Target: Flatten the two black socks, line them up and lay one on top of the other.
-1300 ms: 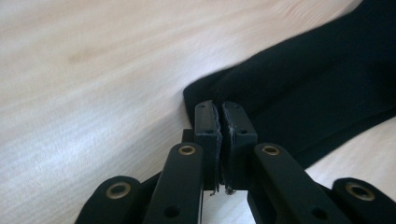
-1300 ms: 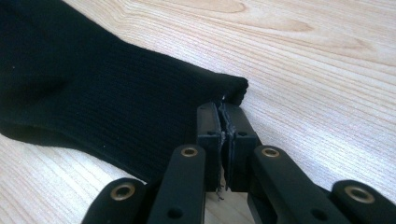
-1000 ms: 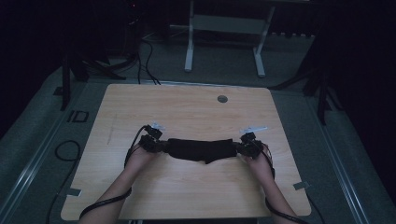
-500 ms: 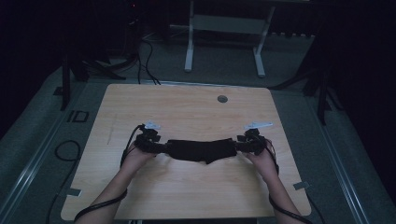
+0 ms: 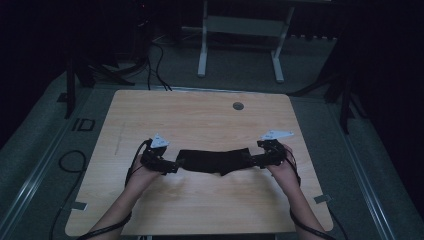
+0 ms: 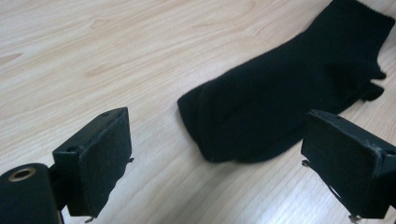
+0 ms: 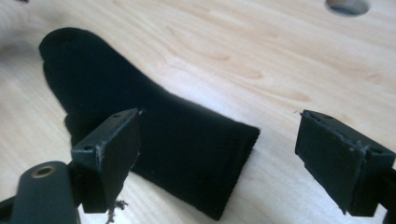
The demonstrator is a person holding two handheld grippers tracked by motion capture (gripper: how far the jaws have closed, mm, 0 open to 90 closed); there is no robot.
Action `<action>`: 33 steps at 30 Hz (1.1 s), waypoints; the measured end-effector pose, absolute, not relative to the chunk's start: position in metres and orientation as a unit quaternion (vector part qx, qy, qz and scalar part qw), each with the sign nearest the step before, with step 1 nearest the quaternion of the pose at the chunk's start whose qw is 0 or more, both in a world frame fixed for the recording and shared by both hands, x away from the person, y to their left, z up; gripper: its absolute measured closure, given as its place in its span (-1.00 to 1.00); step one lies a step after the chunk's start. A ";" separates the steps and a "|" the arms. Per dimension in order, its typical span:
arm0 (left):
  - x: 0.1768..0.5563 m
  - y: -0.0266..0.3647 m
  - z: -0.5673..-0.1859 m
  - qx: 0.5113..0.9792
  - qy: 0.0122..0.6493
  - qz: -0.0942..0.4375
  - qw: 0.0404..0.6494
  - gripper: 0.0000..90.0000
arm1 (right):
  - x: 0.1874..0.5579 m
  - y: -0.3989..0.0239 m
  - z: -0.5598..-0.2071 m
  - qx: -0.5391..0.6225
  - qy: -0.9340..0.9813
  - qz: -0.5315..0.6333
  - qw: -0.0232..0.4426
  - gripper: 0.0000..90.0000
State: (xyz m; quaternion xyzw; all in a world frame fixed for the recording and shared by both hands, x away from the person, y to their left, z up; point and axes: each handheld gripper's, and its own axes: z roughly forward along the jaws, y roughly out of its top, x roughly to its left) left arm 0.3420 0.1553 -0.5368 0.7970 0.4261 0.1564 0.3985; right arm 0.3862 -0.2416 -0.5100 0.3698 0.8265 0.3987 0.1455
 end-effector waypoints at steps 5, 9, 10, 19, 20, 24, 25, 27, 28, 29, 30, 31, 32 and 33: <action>0.333 0.168 -0.539 0.785 0.436 0.160 0.410 -0.80 | 0.383 -0.248 -0.517 0.373 0.830 0.383 0.158 -0.70; 0.325 0.179 -0.541 0.780 0.445 0.169 0.406 -0.80 | 0.380 -0.255 -0.523 0.381 0.829 0.377 0.159 -0.70; 0.323 0.182 -0.542 0.778 0.448 0.168 0.407 -0.80 | 0.379 -0.257 -0.524 0.382 0.830 0.375 0.160 -0.70; 0.304 0.207 -0.552 0.768 0.472 0.171 0.398 -0.81 | 0.370 -0.274 -0.532 0.389 0.828 0.372 0.160 -0.70; 0.302 0.210 -0.553 0.766 0.475 0.169 0.399 -0.81 | 0.369 -0.275 -0.533 0.390 0.827 0.372 0.160 -0.70; 0.294 0.218 -0.554 0.761 0.482 0.174 0.399 -0.81 | 0.365 -0.282 -0.535 0.391 0.826 0.373 0.160 -0.71; 0.292 0.220 -0.555 0.761 0.482 0.175 0.397 -0.81 | 0.365 -0.283 -0.535 0.392 0.826 0.372 0.159 -0.71; 0.288 0.222 -0.556 0.758 0.485 0.179 0.397 -0.81 | 0.363 -0.286 -0.537 0.394 0.827 0.370 0.156 -0.72; 0.286 0.224 -0.557 0.758 0.485 0.179 0.398 -0.81 | 0.362 -0.288 -0.537 0.395 0.826 0.371 0.155 -0.72; 0.283 0.225 -0.559 0.760 0.483 0.179 0.397 -0.81 | 0.361 -0.290 -0.537 0.397 0.824 0.372 0.155 -0.73; 0.282 0.226 -0.560 0.760 0.482 0.180 0.397 -0.81 | 0.359 -0.293 -0.538 0.402 0.821 0.375 0.155 -0.73; 0.281 0.227 -0.561 0.763 0.480 0.181 0.394 -0.81 | 0.358 -0.295 -0.538 0.403 0.820 0.375 0.156 -0.73; 0.279 0.228 -0.562 0.764 0.481 0.182 0.389 -0.81 | 0.357 -0.297 -0.538 0.406 0.817 0.377 0.157 -0.73; 0.278 0.229 -0.562 0.765 0.482 0.184 0.385 -0.81 | 0.355 -0.300 -0.538 0.408 0.815 0.379 0.158 -0.74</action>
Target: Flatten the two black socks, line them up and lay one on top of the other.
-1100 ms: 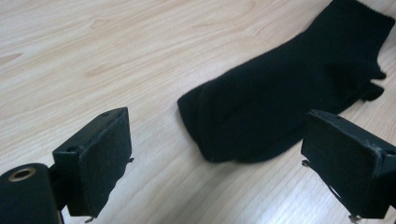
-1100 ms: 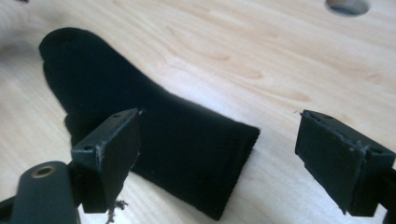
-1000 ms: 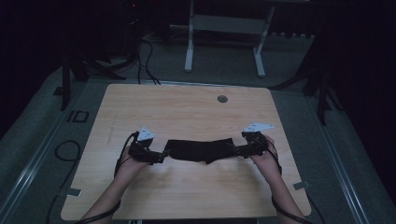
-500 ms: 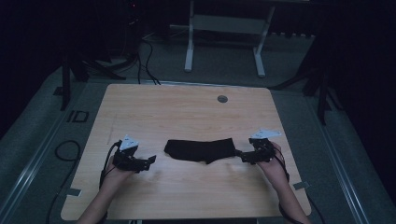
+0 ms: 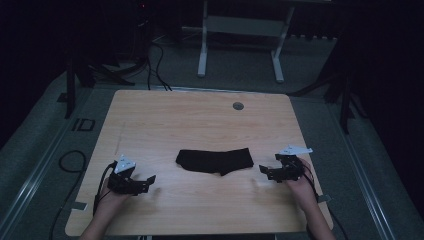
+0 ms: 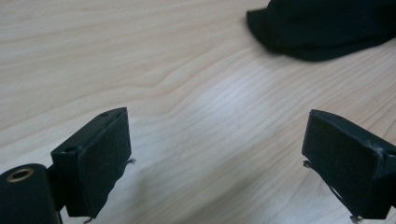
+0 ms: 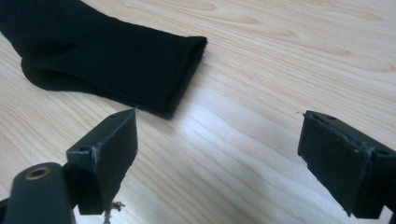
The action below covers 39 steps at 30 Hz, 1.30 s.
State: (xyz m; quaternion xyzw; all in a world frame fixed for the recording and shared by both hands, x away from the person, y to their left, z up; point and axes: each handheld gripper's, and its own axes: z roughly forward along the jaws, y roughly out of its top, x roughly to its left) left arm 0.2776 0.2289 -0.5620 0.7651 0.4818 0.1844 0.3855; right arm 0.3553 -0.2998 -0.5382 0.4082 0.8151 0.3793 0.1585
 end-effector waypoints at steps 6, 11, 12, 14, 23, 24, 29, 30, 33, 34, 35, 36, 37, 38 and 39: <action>0.269 0.238 -0.561 0.755 0.491 0.183 0.393 -0.82 | 0.346 -0.317 -0.542 0.418 0.806 0.387 0.159 -0.77; 0.264 0.243 -0.561 0.756 0.496 0.181 0.386 -0.83 | 0.337 -0.332 -0.546 0.432 0.796 0.386 0.177 -0.77; 0.263 0.244 -0.561 0.754 0.497 0.182 0.388 -0.84 | 0.335 -0.335 -0.547 0.434 0.794 0.387 0.178 -0.77; 0.261 0.245 -0.561 0.753 0.500 0.182 0.388 -0.85 | 0.333 -0.338 -0.548 0.437 0.792 0.386 0.180 -0.77; 0.245 0.251 -0.568 0.741 0.516 0.189 0.387 -0.89 | 0.308 -0.358 -0.551 0.465 0.768 0.397 0.190 -0.77; 0.243 0.251 -0.568 0.738 0.518 0.191 0.388 -0.89 | 0.305 -0.359 -0.551 0.468 0.765 0.397 0.194 -0.77; 0.237 0.253 -0.569 0.726 0.530 0.194 0.392 -0.89 | 0.294 -0.369 -0.549 0.488 0.745 0.400 0.218 -0.74; 0.236 0.254 -0.568 0.724 0.532 0.195 0.394 -0.89 | 0.293 -0.371 -0.549 0.494 0.740 0.402 0.215 -0.74; 0.231 0.257 -0.568 0.714 0.539 0.201 0.398 -0.89 | 0.289 -0.378 -0.550 0.504 0.732 0.401 0.222 -0.74; 0.229 0.259 -0.567 0.711 0.544 0.202 0.398 -0.89 | 0.288 -0.379 -0.550 0.507 0.729 0.403 0.221 -0.74; 0.228 0.260 -0.567 0.708 0.547 0.205 0.398 -0.89 | 0.287 -0.380 -0.550 0.510 0.727 0.401 0.224 -0.74; 0.226 0.262 -0.567 0.705 0.546 0.207 0.402 -0.89 | 0.286 -0.381 -0.550 0.513 0.725 0.401 0.226 -0.74; 0.226 0.263 -0.567 0.703 0.549 0.208 0.401 -0.89 | 0.286 -0.382 -0.551 0.515 0.722 0.405 0.224 -0.74; 0.225 0.265 -0.566 0.701 0.551 0.211 0.399 -0.89 | 0.285 -0.383 -0.552 0.519 0.720 0.403 0.222 -0.74; 0.223 0.266 -0.566 0.697 0.553 0.213 0.404 -0.89 | 0.285 -0.383 -0.553 0.521 0.721 0.398 0.224 -0.74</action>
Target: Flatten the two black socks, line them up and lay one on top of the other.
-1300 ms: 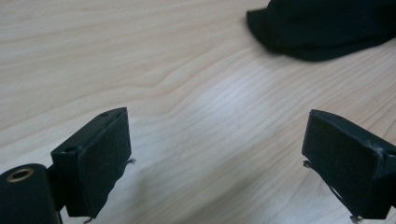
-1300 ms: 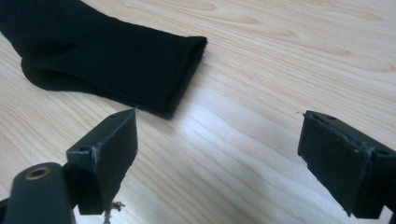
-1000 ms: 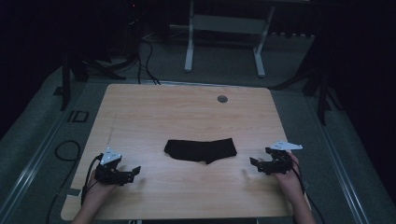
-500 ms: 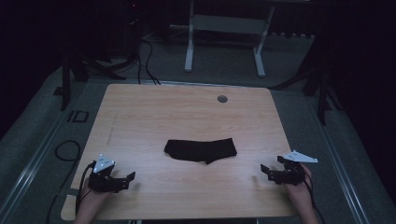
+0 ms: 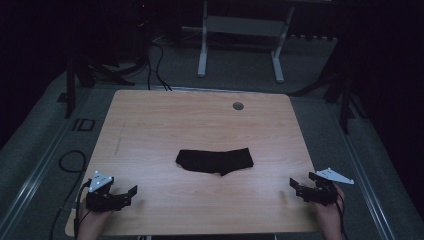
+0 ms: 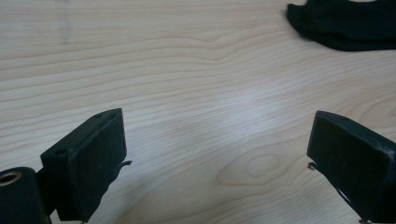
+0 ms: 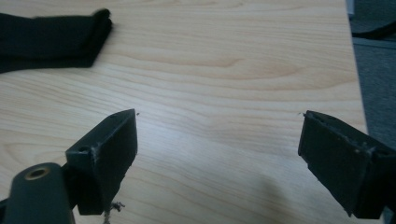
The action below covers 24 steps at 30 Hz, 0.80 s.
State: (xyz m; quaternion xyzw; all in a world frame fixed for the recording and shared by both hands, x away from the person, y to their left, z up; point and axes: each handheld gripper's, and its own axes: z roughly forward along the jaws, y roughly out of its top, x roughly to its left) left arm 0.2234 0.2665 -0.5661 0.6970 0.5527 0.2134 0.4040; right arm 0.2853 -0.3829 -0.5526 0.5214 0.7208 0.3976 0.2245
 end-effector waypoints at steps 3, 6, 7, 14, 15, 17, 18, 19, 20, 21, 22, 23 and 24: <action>0.222 0.270 -0.566 0.690 0.559 0.217 0.406 -0.89 | 0.287 -0.383 -0.553 0.519 0.721 0.402 0.222 -0.74; 0.221 0.270 -0.567 0.686 0.564 0.221 0.405 -0.89 | 0.286 -0.382 -0.554 0.519 0.719 0.404 0.225 -0.74; 0.220 0.270 -0.567 0.684 0.565 0.222 0.405 -0.89 | 0.286 -0.382 -0.554 0.520 0.717 0.404 0.229 -0.74; 0.215 0.275 -0.565 0.667 0.570 0.242 0.414 -0.89 | 0.289 -0.383 -0.559 0.521 0.714 0.403 0.237 -0.74; 0.214 0.277 -0.565 0.661 0.573 0.246 0.417 -0.89 | 0.290 -0.384 -0.560 0.523 0.713 0.403 0.235 -0.74; 0.212 0.279 -0.563 0.653 0.575 0.253 0.423 -0.89 | 0.291 -0.386 -0.561 0.526 0.711 0.401 0.238 -0.74; 0.212 0.280 -0.563 0.650 0.576 0.258 0.422 -0.89 | 0.292 -0.386 -0.561 0.527 0.710 0.402 0.238 -0.74; 0.211 0.280 -0.562 0.646 0.577 0.264 0.425 -0.89 | 0.292 -0.386 -0.561 0.528 0.708 0.403 0.238 -0.74; 0.211 0.281 -0.562 0.643 0.577 0.266 0.427 -0.89 | 0.291 -0.387 -0.560 0.528 0.707 0.404 0.239 -0.74; 0.210 0.282 -0.562 0.640 0.579 0.269 0.428 -0.89 | 0.291 -0.387 -0.560 0.528 0.708 0.402 0.241 -0.74; 0.209 0.283 -0.562 0.635 0.581 0.273 0.430 -0.89 | 0.291 -0.387 -0.560 0.528 0.708 0.401 0.242 -0.74; 0.209 0.284 -0.561 0.632 0.584 0.274 0.431 -0.89 | 0.291 -0.388 -0.560 0.529 0.707 0.403 0.241 -0.74; 0.209 0.285 -0.561 0.629 0.585 0.274 0.433 -0.89 | 0.290 -0.389 -0.561 0.532 0.704 0.404 0.241 -0.73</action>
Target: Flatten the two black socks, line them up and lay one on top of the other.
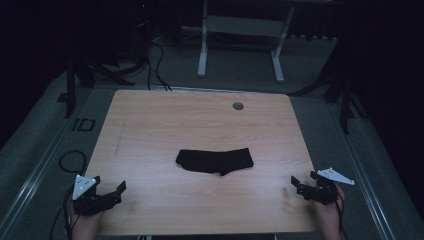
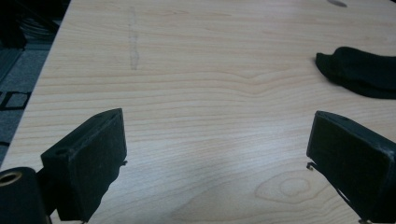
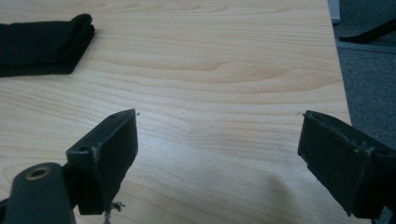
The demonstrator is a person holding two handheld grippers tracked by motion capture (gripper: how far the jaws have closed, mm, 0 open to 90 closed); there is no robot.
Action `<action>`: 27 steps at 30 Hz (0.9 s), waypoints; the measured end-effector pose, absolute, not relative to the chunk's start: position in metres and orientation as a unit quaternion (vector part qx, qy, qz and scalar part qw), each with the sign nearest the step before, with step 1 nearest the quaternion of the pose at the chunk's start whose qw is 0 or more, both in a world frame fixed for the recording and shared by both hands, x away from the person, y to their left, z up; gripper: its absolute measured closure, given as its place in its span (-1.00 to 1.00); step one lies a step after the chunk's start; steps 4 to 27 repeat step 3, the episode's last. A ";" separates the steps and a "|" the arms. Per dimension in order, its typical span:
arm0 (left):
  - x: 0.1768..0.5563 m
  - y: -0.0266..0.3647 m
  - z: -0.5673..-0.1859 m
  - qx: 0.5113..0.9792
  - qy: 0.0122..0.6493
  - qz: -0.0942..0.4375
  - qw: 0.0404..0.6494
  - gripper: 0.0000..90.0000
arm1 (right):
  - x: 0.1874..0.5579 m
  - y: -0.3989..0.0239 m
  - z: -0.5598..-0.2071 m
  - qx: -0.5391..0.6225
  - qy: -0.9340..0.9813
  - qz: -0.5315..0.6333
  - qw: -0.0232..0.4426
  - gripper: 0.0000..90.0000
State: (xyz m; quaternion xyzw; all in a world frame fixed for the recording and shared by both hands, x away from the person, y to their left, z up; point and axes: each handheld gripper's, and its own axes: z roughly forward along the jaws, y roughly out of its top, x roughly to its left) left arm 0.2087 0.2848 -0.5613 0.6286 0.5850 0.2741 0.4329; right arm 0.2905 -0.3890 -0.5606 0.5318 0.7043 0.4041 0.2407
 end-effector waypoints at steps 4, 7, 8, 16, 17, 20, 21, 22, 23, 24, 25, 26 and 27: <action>0.209 0.285 -0.562 0.628 0.585 0.274 0.433 -0.89 | 0.290 -0.390 -0.561 0.534 0.702 0.407 0.240 -0.71; 0.209 0.285 -0.562 0.628 0.585 0.274 0.433 -0.89 | 0.290 -0.390 -0.561 0.534 0.702 0.407 0.240 -0.71; 0.209 0.285 -0.562 0.628 0.585 0.274 0.433 -0.89 | 0.290 -0.390 -0.561 0.534 0.702 0.407 0.240 -0.71; 0.209 0.285 -0.562 0.628 0.585 0.274 0.433 -0.89 | 0.290 -0.390 -0.561 0.534 0.702 0.407 0.240 -0.71; 0.209 0.285 -0.562 0.628 0.585 0.274 0.433 -0.89 | 0.290 -0.390 -0.561 0.534 0.702 0.407 0.240 -0.71; 0.209 0.285 -0.562 0.628 0.585 0.274 0.433 -0.89 | 0.290 -0.390 -0.561 0.534 0.702 0.407 0.240 -0.71; 0.209 0.285 -0.562 0.628 0.585 0.274 0.433 -0.89 | 0.290 -0.390 -0.561 0.534 0.702 0.407 0.240 -0.71; 0.209 0.285 -0.562 0.628 0.585 0.274 0.433 -0.89 | 0.290 -0.390 -0.561 0.534 0.702 0.407 0.240 -0.71; 0.209 0.285 -0.562 0.628 0.585 0.274 0.433 -0.89 | 0.290 -0.390 -0.561 0.534 0.702 0.407 0.240 -0.71; 0.209 0.285 -0.562 0.628 0.585 0.274 0.433 -0.89 | 0.290 -0.390 -0.561 0.534 0.702 0.407 0.240 -0.71; 0.209 0.285 -0.562 0.628 0.585 0.274 0.433 -0.89 | 0.290 -0.390 -0.561 0.534 0.702 0.407 0.240 -0.71; 0.209 0.285 -0.562 0.628 0.585 0.274 0.433 -0.89 | 0.290 -0.390 -0.561 0.534 0.702 0.407 0.240 -0.71; 0.209 0.285 -0.562 0.628 0.585 0.274 0.433 -0.89 | 0.290 -0.390 -0.561 0.534 0.702 0.407 0.240 -0.71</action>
